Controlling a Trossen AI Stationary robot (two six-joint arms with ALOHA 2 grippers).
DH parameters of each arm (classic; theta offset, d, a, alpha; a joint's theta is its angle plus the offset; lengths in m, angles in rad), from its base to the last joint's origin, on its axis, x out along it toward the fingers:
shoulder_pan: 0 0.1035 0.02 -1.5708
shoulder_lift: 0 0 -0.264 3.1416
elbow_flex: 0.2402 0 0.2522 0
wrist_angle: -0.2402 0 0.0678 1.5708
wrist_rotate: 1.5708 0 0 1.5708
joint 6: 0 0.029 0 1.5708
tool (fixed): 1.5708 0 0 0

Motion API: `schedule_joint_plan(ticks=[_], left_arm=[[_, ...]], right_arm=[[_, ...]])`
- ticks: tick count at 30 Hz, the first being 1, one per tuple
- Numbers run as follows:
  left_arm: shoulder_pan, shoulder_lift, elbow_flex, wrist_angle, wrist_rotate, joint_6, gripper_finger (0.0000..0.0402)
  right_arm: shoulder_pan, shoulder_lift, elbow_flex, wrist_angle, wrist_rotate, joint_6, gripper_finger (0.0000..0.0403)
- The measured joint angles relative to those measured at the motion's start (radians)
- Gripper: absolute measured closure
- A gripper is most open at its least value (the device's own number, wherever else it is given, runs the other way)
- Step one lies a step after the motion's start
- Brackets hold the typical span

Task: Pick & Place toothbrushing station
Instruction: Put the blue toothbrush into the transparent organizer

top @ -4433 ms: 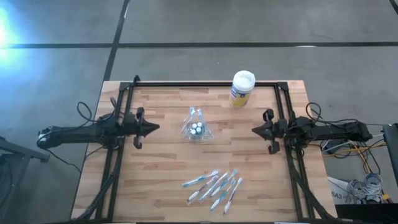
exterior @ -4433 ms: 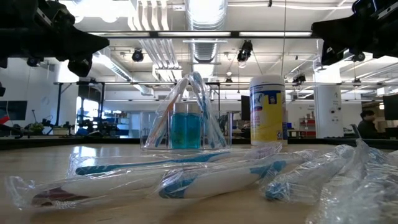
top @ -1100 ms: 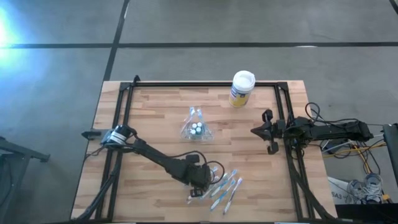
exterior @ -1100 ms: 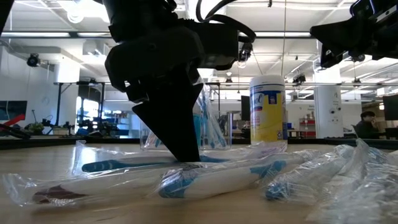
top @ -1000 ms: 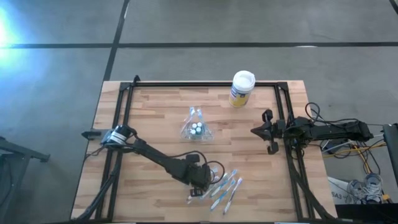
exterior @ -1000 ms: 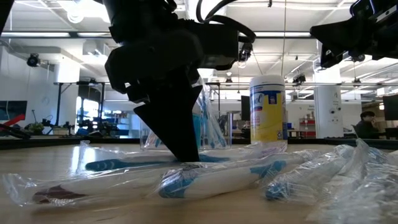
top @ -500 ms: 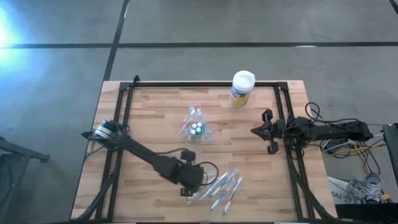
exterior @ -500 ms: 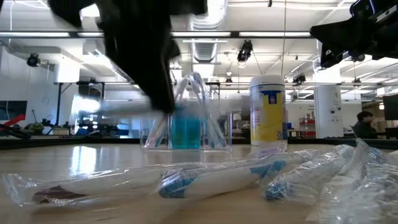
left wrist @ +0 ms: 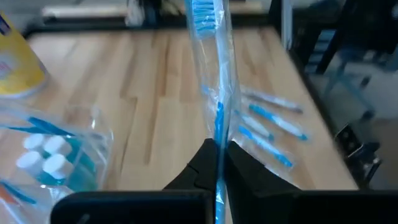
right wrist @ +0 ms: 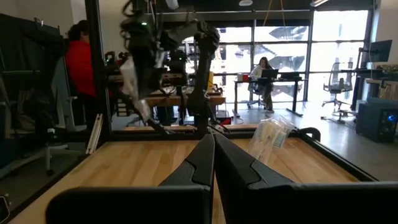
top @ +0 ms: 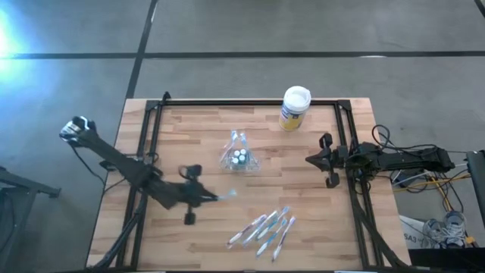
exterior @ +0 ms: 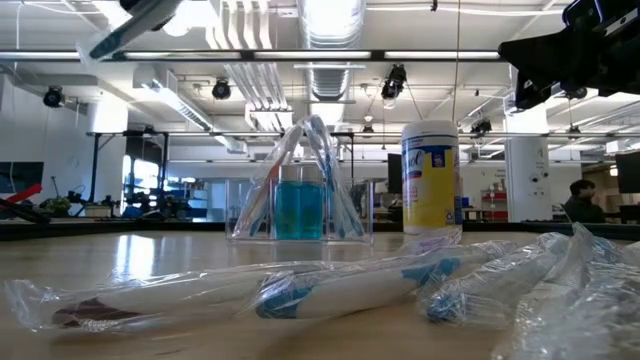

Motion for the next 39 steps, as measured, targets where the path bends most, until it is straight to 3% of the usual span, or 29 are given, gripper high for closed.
schedule_joint_plan(ticks=[7,13,23,34,39], left_arm=[[0.004,-0.257,-0.244,0.223,-0.009,0.147,0.0388],[0.004,-0.406,-0.351,0.251,-0.01,0.251,0.0388],[0.004,-0.582,-0.52,0.296,-0.01,0.256,0.0387],[-0.003,-0.723,-0.6,0.32,-0.017,0.289,0.0389],[-0.003,-0.785,-0.617,0.321,-0.017,0.412,0.0387]], right_arm=[[0.0,0.0,0.0,0.0,0.0,0.0,0.0394],[0.0,0.0,0.0,0.0,0.0,-0.028,0.0394],[0.0,0.0,0.0,0.0,0.0,-0.053,0.0394],[0.0,0.0,0.0,0.004,0.0,-0.052,0.0394],[0.0,0.0,0.0,0.004,0.0,-0.052,0.0394]])
